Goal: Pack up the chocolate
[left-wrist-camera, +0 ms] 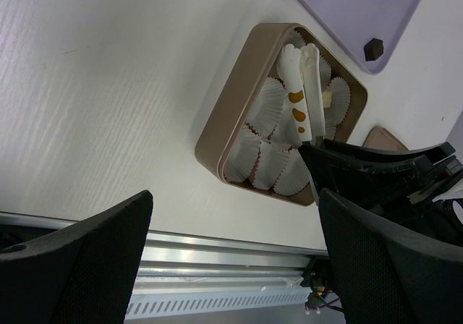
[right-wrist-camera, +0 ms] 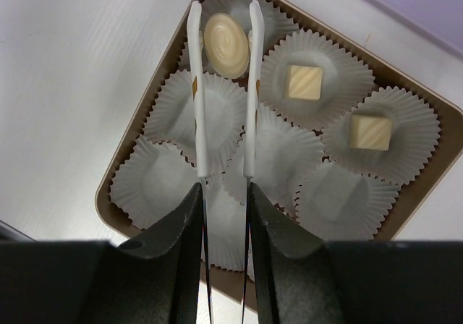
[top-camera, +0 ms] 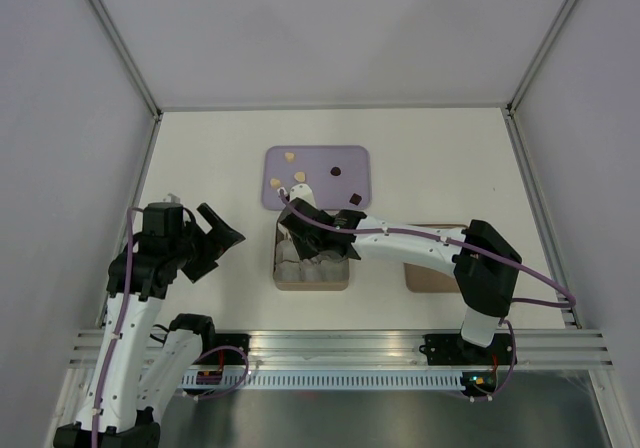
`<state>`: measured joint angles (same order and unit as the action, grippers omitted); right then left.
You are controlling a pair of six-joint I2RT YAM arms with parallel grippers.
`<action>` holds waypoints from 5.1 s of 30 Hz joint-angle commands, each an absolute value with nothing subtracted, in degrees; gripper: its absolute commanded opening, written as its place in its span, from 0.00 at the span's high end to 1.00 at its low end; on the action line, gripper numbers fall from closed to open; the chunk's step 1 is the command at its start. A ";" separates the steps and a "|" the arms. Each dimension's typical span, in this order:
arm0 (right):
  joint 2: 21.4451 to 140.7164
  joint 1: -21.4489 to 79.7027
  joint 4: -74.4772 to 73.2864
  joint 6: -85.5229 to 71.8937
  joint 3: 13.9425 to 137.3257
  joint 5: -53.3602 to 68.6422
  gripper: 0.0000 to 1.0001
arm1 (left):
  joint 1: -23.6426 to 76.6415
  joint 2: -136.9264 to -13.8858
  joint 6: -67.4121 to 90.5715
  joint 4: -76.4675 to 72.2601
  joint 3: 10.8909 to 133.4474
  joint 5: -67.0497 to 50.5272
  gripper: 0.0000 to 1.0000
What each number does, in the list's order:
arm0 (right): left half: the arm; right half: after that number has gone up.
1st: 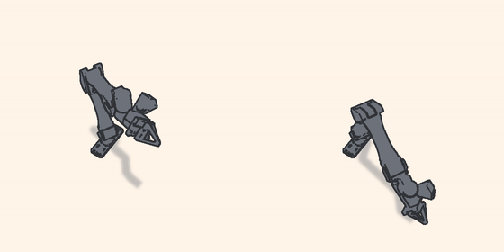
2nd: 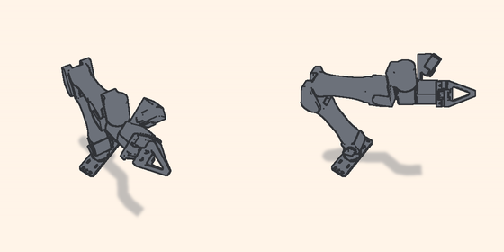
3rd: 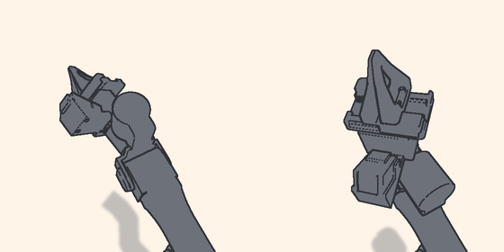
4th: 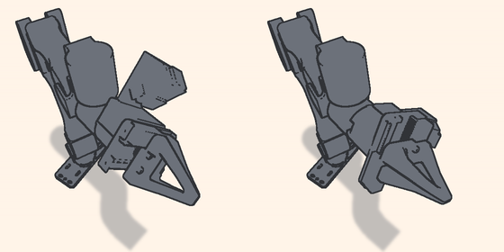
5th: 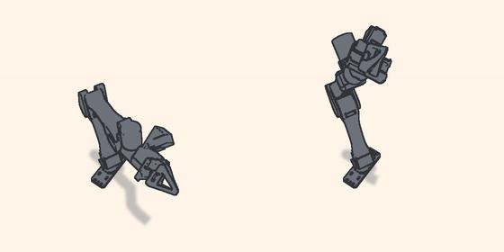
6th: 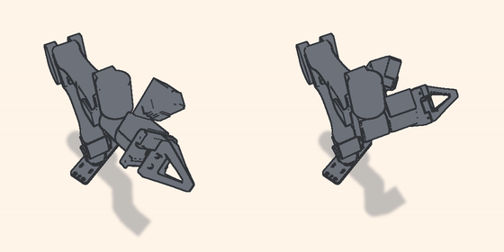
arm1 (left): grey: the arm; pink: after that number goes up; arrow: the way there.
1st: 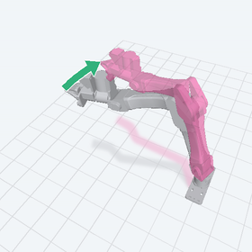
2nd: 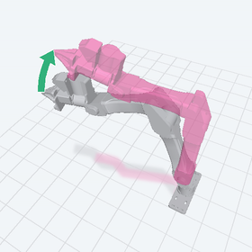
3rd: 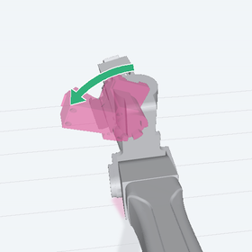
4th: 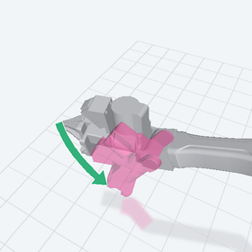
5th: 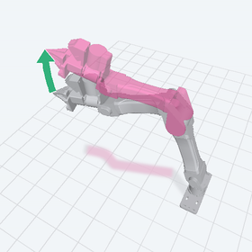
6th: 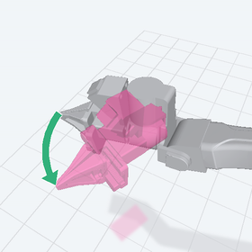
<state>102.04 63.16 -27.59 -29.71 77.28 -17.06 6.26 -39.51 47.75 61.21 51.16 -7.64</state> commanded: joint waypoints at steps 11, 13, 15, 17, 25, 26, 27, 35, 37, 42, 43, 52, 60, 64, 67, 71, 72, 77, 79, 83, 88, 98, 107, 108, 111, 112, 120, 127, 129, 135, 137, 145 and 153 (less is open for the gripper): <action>102.22 63.19 -24.08 -28.04 76.38 -19.25 0.98 | 6.59 -40.25 48.43 61.96 51.42 -8.17 0.00; 102.13 63.28 -24.00 -27.95 76.29 -19.42 0.98 | 6.59 -40.08 48.43 62.05 51.42 -8.26 0.00; 102.04 63.19 -23.91 -27.95 76.38 -19.69 0.98 | 6.59 -40.08 48.34 61.96 51.33 -8.35 0.01; 102.22 63.19 -23.82 -27.95 76.46 -19.69 0.98 | 6.59 -40.08 48.43 62.05 51.33 -8.17 0.00; 103.09 63.19 -22.50 -27.25 76.99 -20.03 0.98 | 6.59 -39.64 48.52 62.05 51.07 -8.35 0.00; 103.27 63.19 -22.50 -26.90 77.17 -20.04 0.98 | 6.59 -39.64 48.60 61.96 50.89 -8.35 0.01; 103.36 63.19 -22.50 -26.72 77.43 -20.13 0.98 | 6.59 -39.38 48.69 61.96 50.80 -8.35 0.00; 103.80 62.93 -21.89 -26.28 76.03 -19.78 0.99 | 6.59 -39.11 48.96 62.05 50.80 -8.17 0.01; 103.71 62.75 -21.80 -26.19 75.67 -19.86 0.99 | 6.59 -39.11 48.96 62.05 50.71 -8.17 0.01; 103.71 62.67 -21.80 -25.93 75.06 -19.51 0.98 | 6.59 -38.94 49.22 62.05 50.54 -7.91 0.00; 103.71 62.58 -21.97 -25.93 74.97 -19.51 0.98 | 6.59 -38.94 49.31 61.96 50.54 -7.82 0.01; 103.71 62.58 -21.88 -25.84 74.35 -18.19 0.96 | 6.59 -39.20 49.31 61.96 50.63 -7.47 0.00; 105.20 62.67 -22.32 -25.57 76.03 -17.93 0.93 | 6.59 -39.11 49.31 62.05 50.10 -7.21 0.00; 105.38 62.58 -22.59 -25.40 76.11 -18.11 0.88 | 6.59 -39.11 49.31 62.05 50.10 -7.12 0.00; 105.73 62.58 -23.29 -25.22 76.38 -18.19 0.86 | 6.59 -39.11 49.22 62.05 50.10 -7.03 0.00; 105.38 62.58 -23.47 -25.22 76.55 -18.81 0.83 | 6.59 -39.11 49.22 62.05 50.10 -7.21 0.00; 105.38 62.58 -23.55 -25.22 76.64 -18.72 0.80 | 6.59 -39.02 49.31 62.05 50.10 -7.12 0.00; 105.38 62.67 -23.82 -24.61 77.69 -18.81 0.75 | 6.59 -38.94 49.39 61.96 50.10 -7.12 0.00; 105.47 62.58 -23.82 -24.44 77.78 -18.81 0.73 | 6.59 -39.02 49.39 62.05 50.10 -7.29 0.00; 105.47 62.58 -24.26 -24.61 78.13 -18.72 0.70 | 6.59 -38.67 49.48 62.14 50.01 -7.38 0.00; 105.55 62.67 -24.70 -24.52 78.66 -18.98 0.68 | 6.59 -38.58 49.48 62.40 50.10 -7.21 0.01; 105.64 62.58 -25.22 -24.87 78.66 -19.25 0.62 | 6.59 -38.58 49.39 62.49 50.19 -6.94 0.00; 105.29 62.67 -25.05 -24.79 78.66 -19.51 0.59 | 6.59 -38.58 49.39 62.58 50.36 -6.94 0.00; 105.12 62.58 -24.87 -24.70 78.84 -19.51 0.59 | 6.59 -38.67 49.39 62.67 50.36 -6.94 0.01; 105.03 62.58 -25.13 -24.43 79.45 -19.69 0.60 | 6.59 -38.50 49.48 62.75 50.36 -7.03 0.00; 104.86 62.58 -25.31 -24.43 79.71 -19.86 0.63 | 6.59 -38.41 49.57 62.67 50.36 -7.03 0.00; 101.61 62.58 -26.54 -26.62 79.72 -20.83 0.63 | 6.59 -38.32 49.66 63.02 50.97 -6.51 0.00; 97.04 62.67 -28.30 -28.30 76.82 -19.69 0.64 | 6.59 -38.85 49.39 63.19 51.50 -6.24 0.01; 95.45 62.67 -29.53 -28.13 76.64 -19.60 0.64 | 6.59 -38.85 49.39 63.19 51.50 -6.24 0.00; 90.44 62.58 -32.96 -28.21 77.60 -19.42 0.65 | 6.59 -39.02 49.75 63.11 51.77 -6.50 0.00; 89.39 62.58 -34.45 -27.95 78.74 -19.34 0.65 | 6.59 -39.02 49.92 63.19 52.03 -6.59 0.00; 92.10 56.80 -36.12 -24.88 87.35 -15.83 0.65 | 6.59 -39.90 50.54 63.19 53.09 -6.94 0.00; 103.79 48.78 -42.01 -19.00 99.04 -11.60 0.65 | 6.59 -40.52 50.89 63.11 53.79 -6.15 0.00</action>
